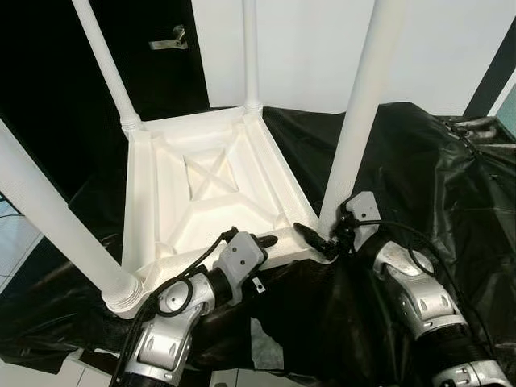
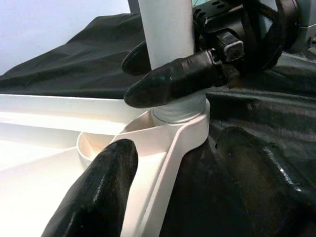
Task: Building children table
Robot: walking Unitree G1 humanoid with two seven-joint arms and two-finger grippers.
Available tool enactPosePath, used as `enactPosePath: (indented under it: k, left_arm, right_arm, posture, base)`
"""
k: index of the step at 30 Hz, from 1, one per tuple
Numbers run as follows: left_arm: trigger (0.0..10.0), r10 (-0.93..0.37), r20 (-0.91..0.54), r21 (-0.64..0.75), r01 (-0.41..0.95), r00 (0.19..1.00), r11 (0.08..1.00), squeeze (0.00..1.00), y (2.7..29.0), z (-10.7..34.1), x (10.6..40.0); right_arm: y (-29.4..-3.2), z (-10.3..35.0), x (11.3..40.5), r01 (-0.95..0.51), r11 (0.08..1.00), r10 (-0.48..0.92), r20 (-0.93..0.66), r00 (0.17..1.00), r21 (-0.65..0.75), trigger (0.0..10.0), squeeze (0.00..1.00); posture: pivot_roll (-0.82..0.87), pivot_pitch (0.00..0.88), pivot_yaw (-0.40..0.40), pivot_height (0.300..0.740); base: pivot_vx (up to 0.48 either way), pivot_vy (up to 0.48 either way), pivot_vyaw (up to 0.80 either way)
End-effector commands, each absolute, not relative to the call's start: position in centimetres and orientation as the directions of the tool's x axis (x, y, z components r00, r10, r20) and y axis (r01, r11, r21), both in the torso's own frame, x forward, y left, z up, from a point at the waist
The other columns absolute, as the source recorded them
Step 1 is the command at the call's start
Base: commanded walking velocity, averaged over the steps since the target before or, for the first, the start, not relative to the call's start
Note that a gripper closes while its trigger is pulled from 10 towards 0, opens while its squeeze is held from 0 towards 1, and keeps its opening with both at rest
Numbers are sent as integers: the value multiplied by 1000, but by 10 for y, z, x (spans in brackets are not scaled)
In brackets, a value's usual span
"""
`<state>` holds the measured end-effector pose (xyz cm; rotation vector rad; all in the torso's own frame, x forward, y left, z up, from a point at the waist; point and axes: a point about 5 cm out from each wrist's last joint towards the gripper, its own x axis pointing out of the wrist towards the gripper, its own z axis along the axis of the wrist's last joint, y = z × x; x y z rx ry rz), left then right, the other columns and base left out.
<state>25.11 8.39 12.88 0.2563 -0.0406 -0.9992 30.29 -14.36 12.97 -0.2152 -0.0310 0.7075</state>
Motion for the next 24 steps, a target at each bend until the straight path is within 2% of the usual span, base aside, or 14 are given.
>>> enactPosePath:
  k: [1, 7, 10, 12, 13, 14, 15, 16, 17, 18, 19, 24]
  left_arm:
    - [10000, -788, -67, 252, 775, 612, 580, 0, 87, 130, 252]
    - [10000, -785, -67, 247, 773, 616, 585, 0, 88, 129, 251]
    - [10000, -792, -70, 243, 780, 607, 577, 0, 86, 129, 251]
    - [10000, -792, -70, 243, 780, 607, 577, 0, 86, 129, 251]
    - [10000, -793, -71, 244, 782, 605, 574, 0, 86, 129, 251]
    - [10000, -795, -73, 244, 784, 602, 571, 0, 87, 129, 251]
    - [10000, -795, -73, 244, 784, 602, 571, 0, 87, 129, 251]
    - [10000, -798, -75, 245, 787, 598, 566, 0, 87, 129, 251]
    - [10000, -800, -76, 245, 789, 595, 563, 0, 87, 129, 251]
    - [10000, -800, -76, 245, 789, 595, 563, 0, 87, 129, 251]
    - [10000, -801, -77, 246, 790, 593, 561, 0, 87, 129, 252]
    - [10000, -805, -79, 247, 794, 588, 555, 0, 87, 130, 252]
  right_arm:
    - [-142, 120, 299, -647, 740, 645, -75, 760, -187, 0, 0]
    - [-146, 114, 295, -587, 790, 583, -81, 808, -177, 0, 0]
    - [-145, 110, 291, -468, 868, 463, -72, 884, -164, 0, 0]
    - [-145, 110, 291, -468, 868, 463, -72, 884, -164, 0, 0]
    - [-145, 109, 289, -408, 901, 403, -66, 913, -147, 0, 0]
    - [-143, 107, 287, -335, 934, 329, -63, 942, -124, 1373, 0]
    - [-143, 107, 287, -335, 934, 329, -63, 942, -124, 1373, 0]
    - [-138, 104, 284, -292, 951, 286, -65, 956, -100, 4000, 0]
    - [-134, 103, 282, -269, 959, 263, -66, 962, -86, 4745, 0]
    - [-134, 103, 282, -269, 959, 263, -66, 962, -86, 4745, 0]
    - [-130, 103, 280, -252, 965, 247, -64, 967, -74, 10000, 0]
    - [-120, 108, 279, -139, 989, 138, -29, 990, -56, 10000, 0]
  posture:
    - [73, 0, 11, 740]
    - [66, 0, 16, 740]
    - [53, 0, 28, 740]
    - [53, 0, 28, 740]
    - [50, 0, 32, 740]
    - [46, 0, 38, 740]
    - [46, 0, 38, 740]
    - [42, 0, 43, 740]
    - [42, 0, 43, 740]
    - [42, 0, 43, 740]
    - [39, 0, 48, 740]
    - [37, 0, 55, 740]
  base:
    - [0, 0, 0]
    - [0, 0, 0]
    - [0, 0, 0]
    - [0, 0, 0]
    - [0, 0, 0]
    - [0, 0, 0]
    - [0, 0, 0]
    - [0, 0, 0]
    - [0, 0, 0]
    - [0, 0, 0]
    - [0, 0, 0]
    - [0, 0, 0]
